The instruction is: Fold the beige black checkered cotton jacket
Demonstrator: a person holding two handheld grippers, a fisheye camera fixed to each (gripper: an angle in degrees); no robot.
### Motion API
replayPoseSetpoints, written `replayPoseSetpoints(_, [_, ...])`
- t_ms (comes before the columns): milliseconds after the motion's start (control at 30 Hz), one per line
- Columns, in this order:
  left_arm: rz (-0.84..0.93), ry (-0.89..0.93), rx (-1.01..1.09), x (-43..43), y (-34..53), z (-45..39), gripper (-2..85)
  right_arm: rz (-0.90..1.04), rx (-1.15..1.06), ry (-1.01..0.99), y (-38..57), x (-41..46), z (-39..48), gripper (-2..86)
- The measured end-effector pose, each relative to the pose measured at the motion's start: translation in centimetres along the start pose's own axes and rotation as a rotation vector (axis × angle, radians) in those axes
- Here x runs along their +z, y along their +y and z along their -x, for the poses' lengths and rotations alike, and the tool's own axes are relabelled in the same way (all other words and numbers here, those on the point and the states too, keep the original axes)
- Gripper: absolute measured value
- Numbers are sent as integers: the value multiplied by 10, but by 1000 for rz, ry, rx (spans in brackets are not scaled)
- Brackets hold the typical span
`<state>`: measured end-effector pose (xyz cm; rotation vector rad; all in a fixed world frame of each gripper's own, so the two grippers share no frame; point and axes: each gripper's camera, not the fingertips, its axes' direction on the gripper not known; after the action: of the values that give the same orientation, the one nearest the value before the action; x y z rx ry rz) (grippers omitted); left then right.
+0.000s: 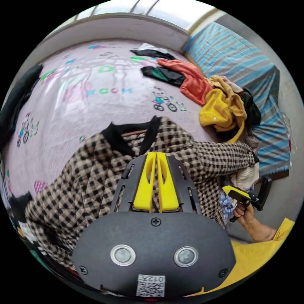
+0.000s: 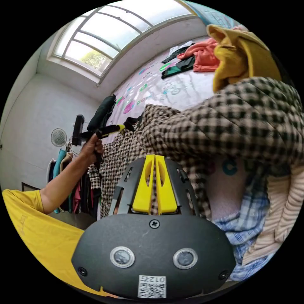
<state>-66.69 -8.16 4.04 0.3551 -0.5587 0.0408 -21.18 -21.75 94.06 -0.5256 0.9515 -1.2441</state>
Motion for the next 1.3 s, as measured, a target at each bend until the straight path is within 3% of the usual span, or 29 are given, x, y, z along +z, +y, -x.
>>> replayPoseSetpoints(200, [214,-36,273,62,-83,-78,4,-87,187,42,42,-68,-50,10])
replayPoseSetpoints(300, [279,-199,252,101,-107,-86,4,-124,205,77,48,-89,-51,8])
replayPoseSetpoints(433, [345,-138,143,149,-115,-68,4,-98,179,128,47,-90,-40,10])
replayPoseSetpoints(600, [288,-36,58,152,-107,-50,5,-158,239,121,43,-102,-33,19])
replayPoseSetpoints(700, [229,-17,13,130,-99,-45,4,-313,270,190,43,-150,-21,29])
replayPoseSetpoints(767, [115,-77,58,99,-84,-62,4,-462,238,340,47,-204,-3,39])
replayPoseSetpoints(867, [118,-43,203,97,-67,-95,4,-552,201,533,45,-257,7,65])
replayPoseSetpoints(1000, [196,-57,284,123,-60,-113,4,-481,104,653,24,-277,1,106])
replayPoseSetpoints(1100, [251,-70,262,145,-62,-106,4,-296,4,570,-3,-262,-12,120])
replayPoseSetpoints(1167, [277,-70,218,157,-62,-94,4,-190,11,573,-17,-250,-21,77])
replayPoseSetpoints(1300, [274,-63,149,165,-57,-78,4,-260,44,456,-21,-289,-12,21])
